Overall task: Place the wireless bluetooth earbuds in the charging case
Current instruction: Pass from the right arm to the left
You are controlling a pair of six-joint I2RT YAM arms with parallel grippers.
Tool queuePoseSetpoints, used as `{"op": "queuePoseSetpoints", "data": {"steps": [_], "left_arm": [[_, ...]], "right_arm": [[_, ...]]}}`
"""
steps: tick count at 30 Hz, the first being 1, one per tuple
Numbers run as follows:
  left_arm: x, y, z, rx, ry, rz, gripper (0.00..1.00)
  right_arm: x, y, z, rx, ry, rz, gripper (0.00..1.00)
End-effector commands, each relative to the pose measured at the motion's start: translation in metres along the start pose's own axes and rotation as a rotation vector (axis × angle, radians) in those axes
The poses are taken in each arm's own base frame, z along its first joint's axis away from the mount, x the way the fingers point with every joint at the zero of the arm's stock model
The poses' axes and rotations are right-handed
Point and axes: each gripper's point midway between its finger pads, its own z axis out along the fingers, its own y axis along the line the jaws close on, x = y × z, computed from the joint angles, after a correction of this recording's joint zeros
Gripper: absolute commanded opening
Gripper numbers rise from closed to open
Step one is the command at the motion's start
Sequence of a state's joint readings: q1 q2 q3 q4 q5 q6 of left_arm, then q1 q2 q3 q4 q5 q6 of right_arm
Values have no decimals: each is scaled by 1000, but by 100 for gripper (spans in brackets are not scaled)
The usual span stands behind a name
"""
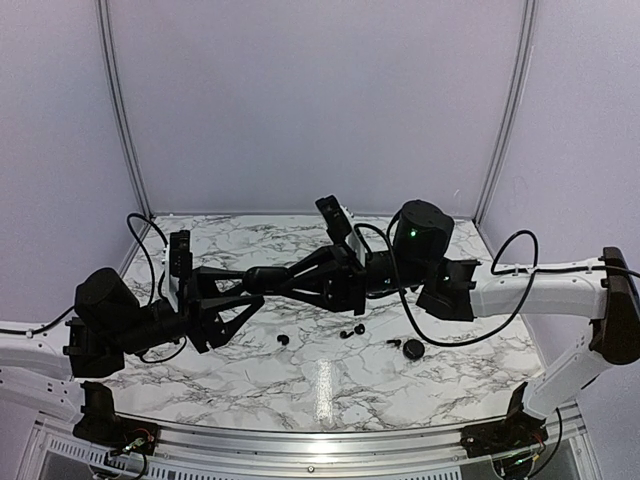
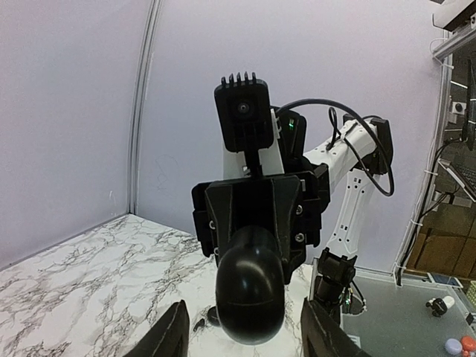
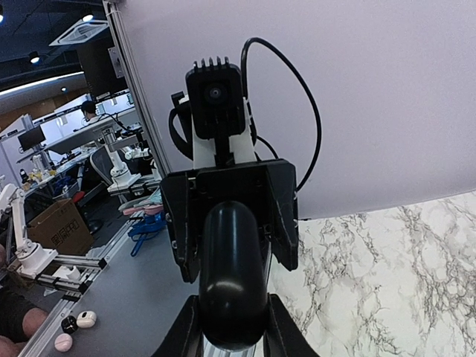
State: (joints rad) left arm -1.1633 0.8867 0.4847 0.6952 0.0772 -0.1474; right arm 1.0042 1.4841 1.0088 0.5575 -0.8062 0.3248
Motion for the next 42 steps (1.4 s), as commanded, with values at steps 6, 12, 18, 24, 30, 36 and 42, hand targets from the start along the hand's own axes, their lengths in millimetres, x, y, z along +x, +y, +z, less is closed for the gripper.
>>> {"op": "queuePoseSetpoints", "data": {"steps": [6,12,18,24,30,36,42], "left_arm": [[-10,0,7,5,-67,-19,51],[-14,0,12,11,-89,-36,46],[-15,1,15,5,-97,-38,41],[-16,3,17,-3,-105,-48,37],[-15,5,16,-14,-107,-47,31],[-15,4,15,-11,-111,-44,23],[-11,0,13,16,-101,-26,9]], "right_arm": [[-19,0,-5,44,-74,-42,7],[-17,1,-4,41,-70,-39,7],[-17,2,-5,41,-71,-41,7],[-15,1,-4,40,-67,-41,7],[-15,1,-4,39,-65,-42,7],[-15,2,-5,39,-65,-42,7],[-17,5,-5,31,-67,-50,15]]}}
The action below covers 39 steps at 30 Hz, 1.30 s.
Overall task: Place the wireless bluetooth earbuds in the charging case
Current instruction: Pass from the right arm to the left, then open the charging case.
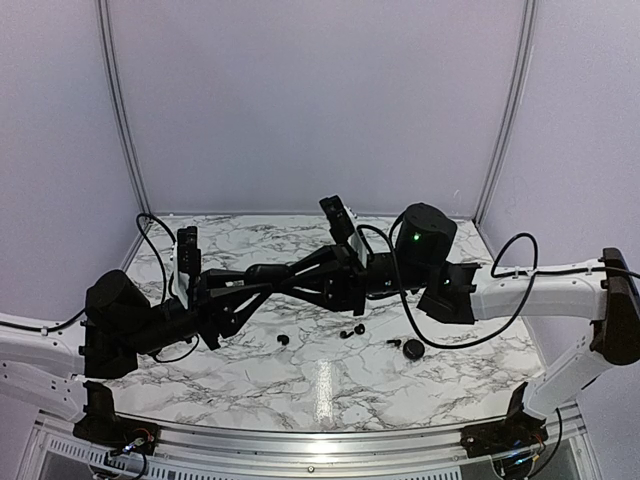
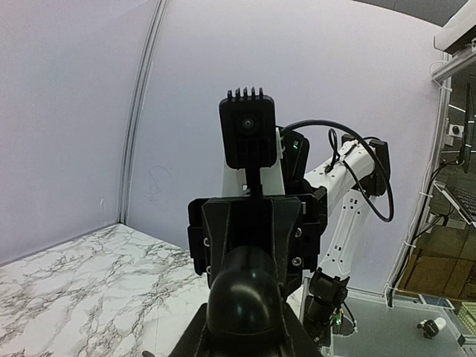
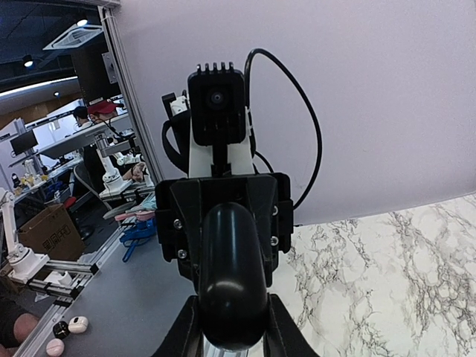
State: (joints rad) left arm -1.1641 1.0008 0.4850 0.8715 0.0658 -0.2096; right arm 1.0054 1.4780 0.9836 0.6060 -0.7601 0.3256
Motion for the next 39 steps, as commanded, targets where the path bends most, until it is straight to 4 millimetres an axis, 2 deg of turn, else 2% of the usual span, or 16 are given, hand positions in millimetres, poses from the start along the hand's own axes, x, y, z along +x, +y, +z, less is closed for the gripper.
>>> {"op": "queuePoseSetpoints", "data": {"steps": [1,2,4,6,8,15,23,32,39], "left_arm": [[-8,-4,-3,18,-35,34,7],[-6,-4,-4,22,-29,39,6],[0,-7,-7,39,-12,49,3],[5,-8,-10,48,9,56,0],[10,-9,-12,55,31,66,0],[18,-10,-16,64,74,105,0],[22,-9,-13,59,98,117,0],[22,-7,-15,52,98,111,0],[20,-13,-16,81,101,108,0]], "right_arm": [[-14,9,-3,-7,-31,-32,26],[-15,10,-4,-9,-27,-34,37],[-16,8,-5,2,-14,-43,50],[-18,5,-7,26,1,-56,58],[-22,3,-7,40,9,-61,62],[-11,-12,1,74,82,-21,66],[3,-14,12,51,129,12,66],[13,-18,17,59,165,20,65],[11,-29,15,128,163,17,62]]}}
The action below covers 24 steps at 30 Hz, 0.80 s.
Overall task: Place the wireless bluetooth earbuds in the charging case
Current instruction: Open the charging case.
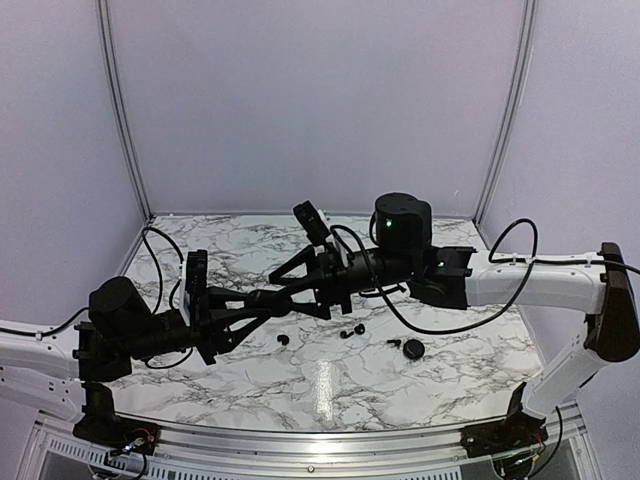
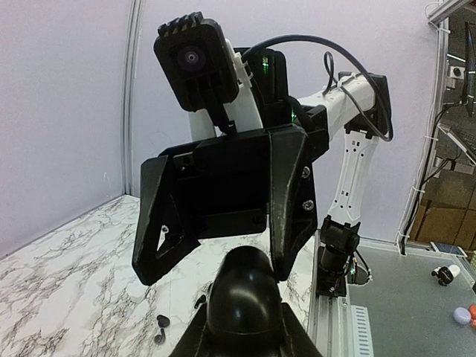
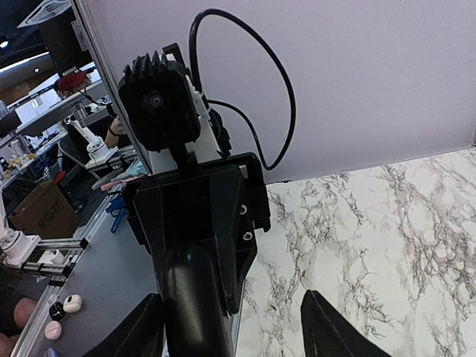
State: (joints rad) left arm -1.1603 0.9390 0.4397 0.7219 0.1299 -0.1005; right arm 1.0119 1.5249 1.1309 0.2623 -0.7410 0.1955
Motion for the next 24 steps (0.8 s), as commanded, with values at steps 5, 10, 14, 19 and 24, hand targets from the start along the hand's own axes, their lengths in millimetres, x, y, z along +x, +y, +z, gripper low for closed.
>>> {"op": "queuePoseSetpoints", "data": {"steps": [5,10,14,19,24], "left_arm": [[-16,-14,-3,70,-33,13,0],[-11,-14,-1,75,-15,3,0],[-13,-17,-2,90,-18,1,0],[-15,-20,-4,102,-24,1,0],[-16,-19,-5,97,-29,-4,0]], "right_arm": [[-16,-20,-4,109,-27,-6,61],[-23,-23,-7,120,-54,-4,61],[-23,-28,-9,134,-56,-3,61],[-27,-34,-14,162,-64,-11,61],[-27,-37,-16,172,-57,-11,61]]}}
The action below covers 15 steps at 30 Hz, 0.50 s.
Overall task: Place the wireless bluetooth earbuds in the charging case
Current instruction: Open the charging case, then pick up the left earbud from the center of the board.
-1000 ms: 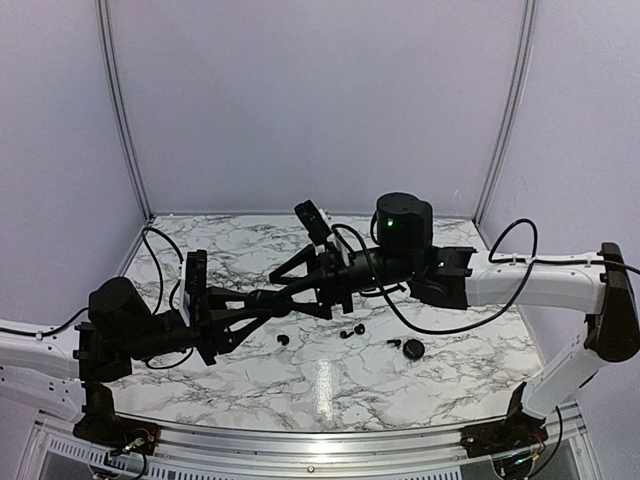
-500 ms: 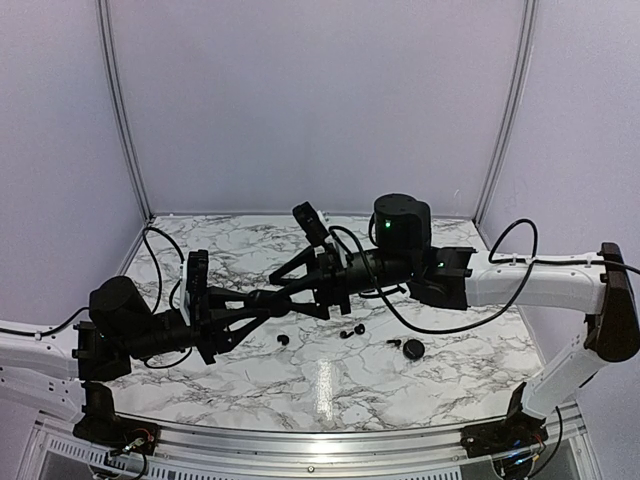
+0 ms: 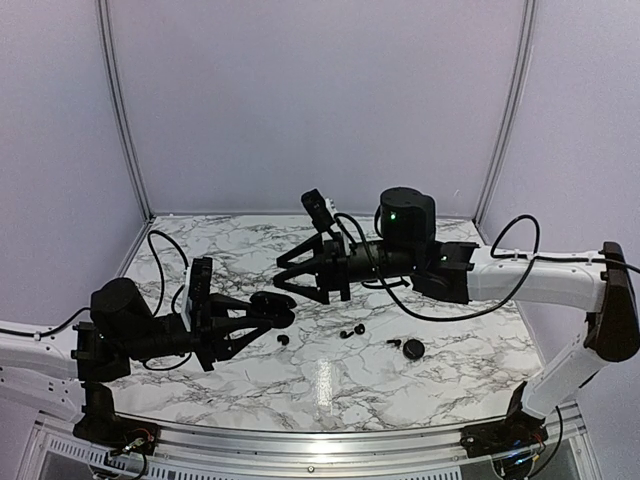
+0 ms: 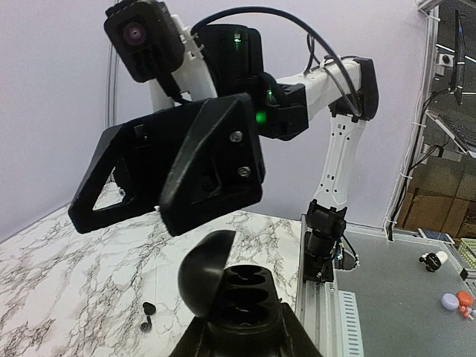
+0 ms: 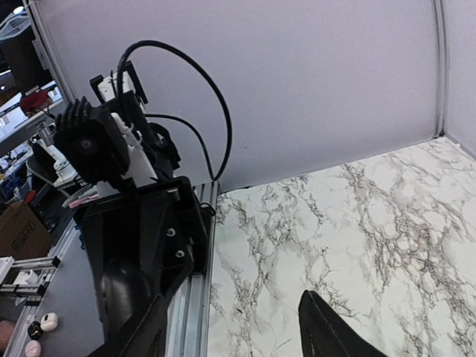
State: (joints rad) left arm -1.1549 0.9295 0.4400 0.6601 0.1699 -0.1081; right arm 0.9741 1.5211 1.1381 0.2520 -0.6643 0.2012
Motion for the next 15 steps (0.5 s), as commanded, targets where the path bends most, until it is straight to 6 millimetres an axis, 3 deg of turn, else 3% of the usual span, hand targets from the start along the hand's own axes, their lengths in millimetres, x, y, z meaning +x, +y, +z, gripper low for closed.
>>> {"op": "queuePoseSetpoints", "data": {"steps": [1,11,15], "left_arm": [[-28,-16,-4,68,-83,11,0],[-19,-7,-7,23,-59,-22,0],[-18,-1,-15,-16,-73,-17,0]], "right_arm": [[-17,-12,-4,64,-28,-19,61],[-40,-5,-23,70,-63,-96,61],[-35,2,-27,48,-42,-98,61]]}}
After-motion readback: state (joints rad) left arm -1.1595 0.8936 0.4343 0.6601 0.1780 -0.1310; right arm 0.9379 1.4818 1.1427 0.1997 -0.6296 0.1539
